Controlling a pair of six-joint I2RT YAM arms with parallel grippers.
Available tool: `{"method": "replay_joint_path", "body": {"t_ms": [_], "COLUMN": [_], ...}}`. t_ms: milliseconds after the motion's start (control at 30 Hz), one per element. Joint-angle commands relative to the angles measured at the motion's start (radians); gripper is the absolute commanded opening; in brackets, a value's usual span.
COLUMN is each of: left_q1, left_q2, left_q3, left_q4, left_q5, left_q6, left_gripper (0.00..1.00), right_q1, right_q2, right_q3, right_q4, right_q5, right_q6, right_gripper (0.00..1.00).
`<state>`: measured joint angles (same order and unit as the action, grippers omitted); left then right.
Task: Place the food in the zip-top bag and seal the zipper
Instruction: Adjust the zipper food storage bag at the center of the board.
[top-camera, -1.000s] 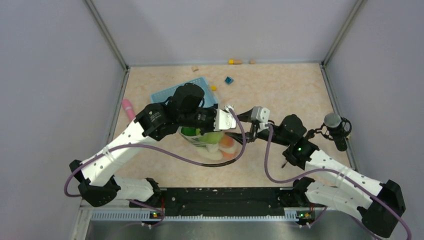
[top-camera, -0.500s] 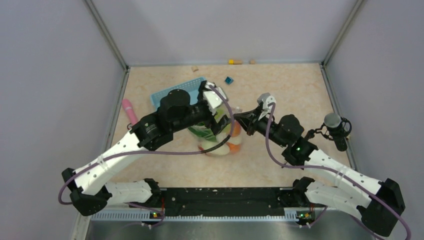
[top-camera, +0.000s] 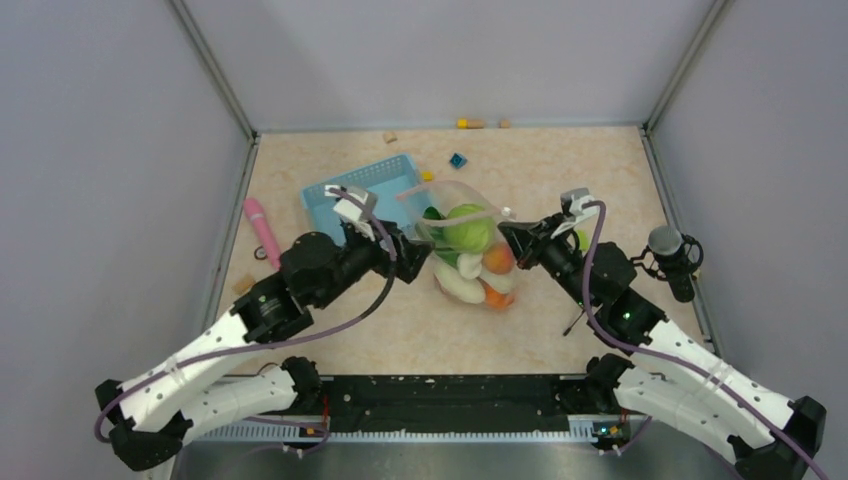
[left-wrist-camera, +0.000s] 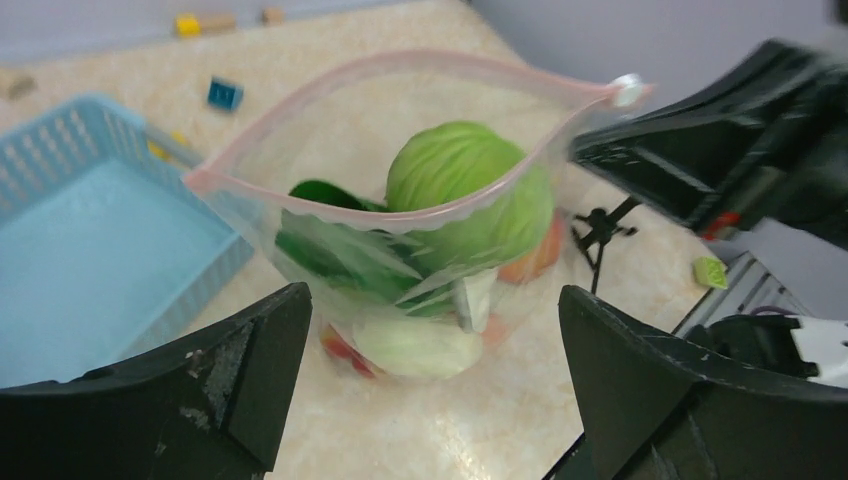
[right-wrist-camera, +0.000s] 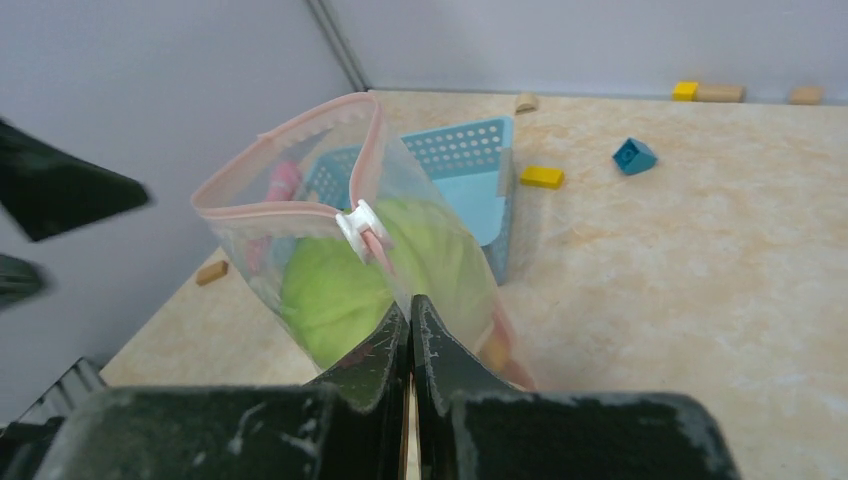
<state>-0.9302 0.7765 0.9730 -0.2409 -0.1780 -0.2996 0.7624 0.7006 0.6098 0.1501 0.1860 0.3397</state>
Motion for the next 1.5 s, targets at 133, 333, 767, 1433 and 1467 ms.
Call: {"method": "replay_joint_path", "body": {"t_ms": [133, 333, 767, 1433, 1467], "left_q1": [0.015, 0.047, 0.155, 0.210, 0.212], "left_q2": [0.251, 0.315, 0.401, 0.247, 0.245], "left_q3": [-0.044, -0.055, -0.113, -0.261, -0.262], "left_q4": [0.076, 0.230, 0.459, 0.504, 0.504], "left_q5": [-0.242, -0.202, 0.320, 0.388, 0.389], "left_q6": [-0.279, -0.252, -0.167, -0.090, -0.086], "left_gripper": [0.98, 0.98, 0.98, 0.98, 0.98], "right_q1": [-0.005, -0.003, 0.126, 0.127, 0.127], "right_q2": [-0.024, 0.000, 0.205, -0.078, -0.067], "right_q3": [-0.035, -0.074, 0.014, 0.214, 0.242], "right_q4": [0.169, 0.276, 0.311, -0.451, -0.473], "right_q5": [-0.372, -0.597, -0.595, -0.485, -0.479], "right_q6": [0.070, 0.075, -0.026, -0.906, -0.930], "right_gripper": [0.00, 0.00, 0.09, 0.66, 0.67]}}
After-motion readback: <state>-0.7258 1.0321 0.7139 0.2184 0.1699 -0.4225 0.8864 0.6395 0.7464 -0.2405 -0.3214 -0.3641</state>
